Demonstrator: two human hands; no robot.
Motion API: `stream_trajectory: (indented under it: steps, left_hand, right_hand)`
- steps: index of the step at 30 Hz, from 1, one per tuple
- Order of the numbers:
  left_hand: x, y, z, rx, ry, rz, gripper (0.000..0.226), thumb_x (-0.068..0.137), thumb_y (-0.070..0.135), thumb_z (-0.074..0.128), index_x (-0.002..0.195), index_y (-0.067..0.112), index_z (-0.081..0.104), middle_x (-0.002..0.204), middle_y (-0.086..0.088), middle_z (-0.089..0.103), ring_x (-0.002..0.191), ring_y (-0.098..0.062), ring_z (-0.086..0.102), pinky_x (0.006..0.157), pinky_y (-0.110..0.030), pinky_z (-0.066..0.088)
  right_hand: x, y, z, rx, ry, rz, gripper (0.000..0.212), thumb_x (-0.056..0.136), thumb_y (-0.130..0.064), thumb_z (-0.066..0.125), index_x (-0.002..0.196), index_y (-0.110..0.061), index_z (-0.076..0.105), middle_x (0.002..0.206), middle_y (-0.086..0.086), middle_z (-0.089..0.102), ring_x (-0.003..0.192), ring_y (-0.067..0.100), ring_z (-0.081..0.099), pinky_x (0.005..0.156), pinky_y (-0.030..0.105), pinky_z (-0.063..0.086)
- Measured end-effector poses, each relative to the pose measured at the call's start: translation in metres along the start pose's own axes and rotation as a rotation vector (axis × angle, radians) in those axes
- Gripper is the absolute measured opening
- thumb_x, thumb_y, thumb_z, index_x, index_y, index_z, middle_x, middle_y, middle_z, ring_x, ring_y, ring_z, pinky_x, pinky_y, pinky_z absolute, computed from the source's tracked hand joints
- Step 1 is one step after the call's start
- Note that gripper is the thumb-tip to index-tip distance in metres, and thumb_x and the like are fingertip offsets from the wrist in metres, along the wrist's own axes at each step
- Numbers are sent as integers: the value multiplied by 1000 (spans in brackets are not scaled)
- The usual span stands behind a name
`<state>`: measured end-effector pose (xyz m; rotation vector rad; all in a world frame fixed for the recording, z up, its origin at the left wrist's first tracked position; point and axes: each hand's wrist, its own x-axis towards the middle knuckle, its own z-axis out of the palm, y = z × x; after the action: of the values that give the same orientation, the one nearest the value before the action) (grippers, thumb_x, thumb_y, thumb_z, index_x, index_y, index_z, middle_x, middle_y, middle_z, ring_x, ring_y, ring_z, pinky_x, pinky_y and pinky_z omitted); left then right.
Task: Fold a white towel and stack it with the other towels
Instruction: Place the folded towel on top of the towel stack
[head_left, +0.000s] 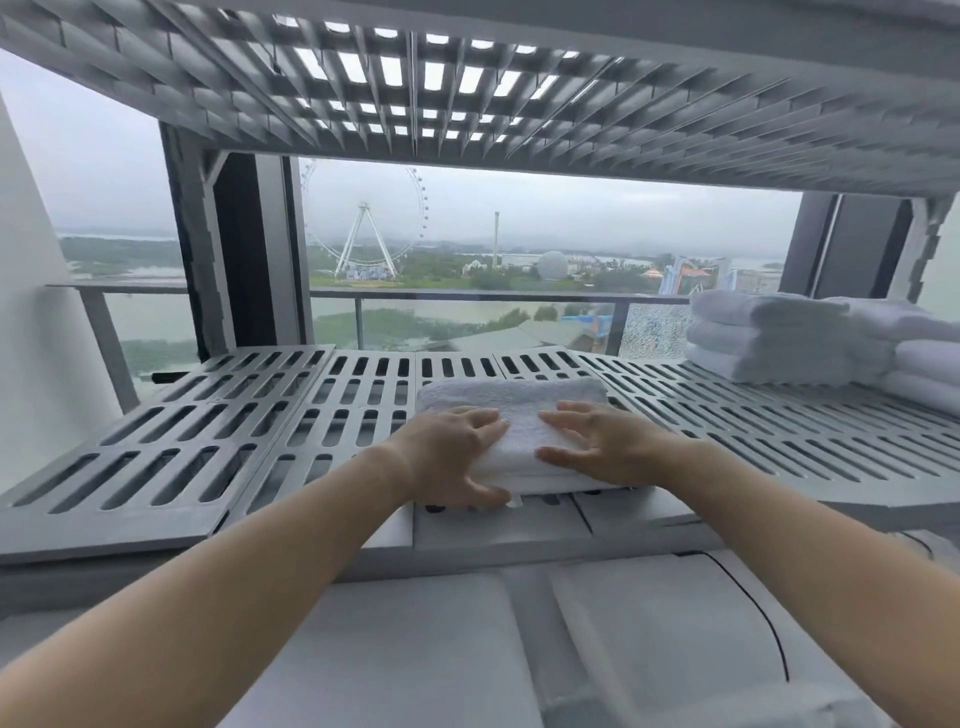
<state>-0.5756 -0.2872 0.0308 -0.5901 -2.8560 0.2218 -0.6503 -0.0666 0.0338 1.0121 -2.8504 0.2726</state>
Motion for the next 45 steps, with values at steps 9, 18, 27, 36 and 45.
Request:
stream_trajectory:
  steps: [9, 18, 27, 36, 45]
  left_hand:
    - [7, 5, -10, 63, -128, -58, 93, 72, 28, 70, 147, 23, 15, 149, 2, 27, 134, -20, 32, 103, -35, 39]
    - [6, 10, 4, -8, 127, -287, 68, 68, 22, 63, 131, 26, 38, 123, 3, 51, 103, -25, 57, 81, -39, 51]
    - [26, 45, -11, 104, 333, -315, 65, 76, 18, 60, 134, 30, 35, 126, 4, 53, 103, -24, 58, 72, -37, 51]
    - [104, 157, -41, 92, 454, -157, 58, 79, 13, 53, 134, 27, 40, 130, 2, 52, 109, -28, 55, 76, -41, 53]
    - [207, 298, -58, 45, 513, -65, 56, 77, 17, 54, 130, 31, 43, 127, 6, 54, 111, -25, 55, 80, -38, 50]
  right_hand:
    - [-4, -12, 8, -270, -56, -5, 100, 64, -62, 53, 147, -26, 10, 156, 6, 15, 143, 22, 15, 116, 40, 17]
    - [3, -36, 13, -217, 185, 21, 53, 71, -26, 62, 121, -19, 45, 113, 3, 58, 102, 27, 58, 85, 38, 50]
    - [-14, -1, -13, -142, 418, 29, 48, 72, -22, 61, 119, -29, 52, 118, -4, 58, 106, 26, 56, 88, 38, 46]
    - [-92, 117, -54, -116, 523, 126, 47, 74, -28, 62, 120, -32, 53, 120, -5, 58, 108, 24, 56, 86, 31, 44]
    - [-196, 249, -82, -146, 519, 287, 50, 73, -16, 57, 121, -27, 49, 117, -3, 55, 109, 25, 52, 84, 31, 43]
